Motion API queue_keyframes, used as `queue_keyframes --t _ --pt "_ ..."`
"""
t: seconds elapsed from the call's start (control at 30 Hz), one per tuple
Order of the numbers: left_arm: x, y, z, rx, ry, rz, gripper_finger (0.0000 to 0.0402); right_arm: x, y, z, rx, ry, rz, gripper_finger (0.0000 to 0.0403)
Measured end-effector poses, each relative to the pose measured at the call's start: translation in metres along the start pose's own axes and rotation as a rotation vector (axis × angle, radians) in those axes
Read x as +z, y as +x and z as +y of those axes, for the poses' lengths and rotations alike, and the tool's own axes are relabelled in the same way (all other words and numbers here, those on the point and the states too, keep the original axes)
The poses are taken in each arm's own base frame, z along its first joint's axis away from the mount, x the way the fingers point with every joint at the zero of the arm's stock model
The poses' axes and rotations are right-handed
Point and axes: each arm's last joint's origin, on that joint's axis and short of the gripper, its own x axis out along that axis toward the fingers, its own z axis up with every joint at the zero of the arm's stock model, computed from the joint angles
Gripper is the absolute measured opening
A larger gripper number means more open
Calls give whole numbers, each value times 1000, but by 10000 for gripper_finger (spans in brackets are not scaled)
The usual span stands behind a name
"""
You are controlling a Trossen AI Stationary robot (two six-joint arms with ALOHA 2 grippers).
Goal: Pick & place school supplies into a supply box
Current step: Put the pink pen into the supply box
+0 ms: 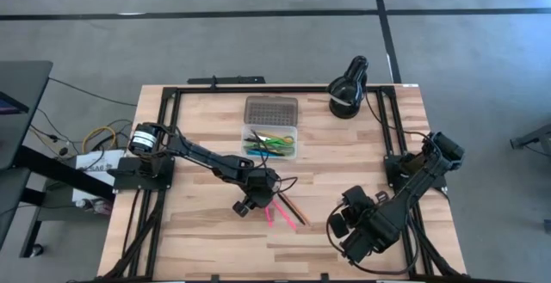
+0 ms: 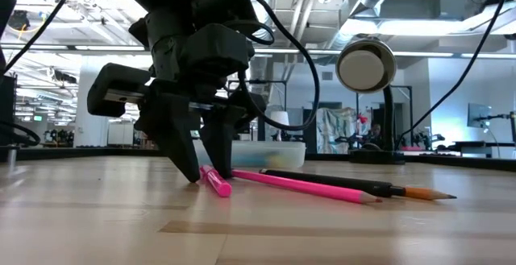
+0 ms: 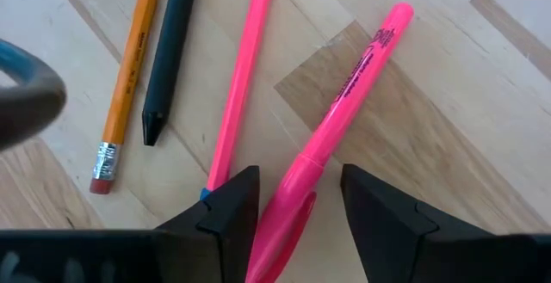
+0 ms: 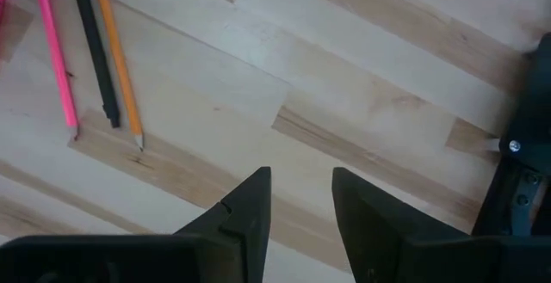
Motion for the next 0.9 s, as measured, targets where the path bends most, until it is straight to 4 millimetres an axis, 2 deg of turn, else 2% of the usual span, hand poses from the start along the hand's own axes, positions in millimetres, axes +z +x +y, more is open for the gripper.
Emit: queue_keyframes --t 0.57,0.9 --pt "-1 1 -9 -13 -22 61 159 0 0 0 -4 -9 -1 118" --pt "-1 0 -10 -26 -28 60 98 0 0 -1 -14 -12 -1 118"
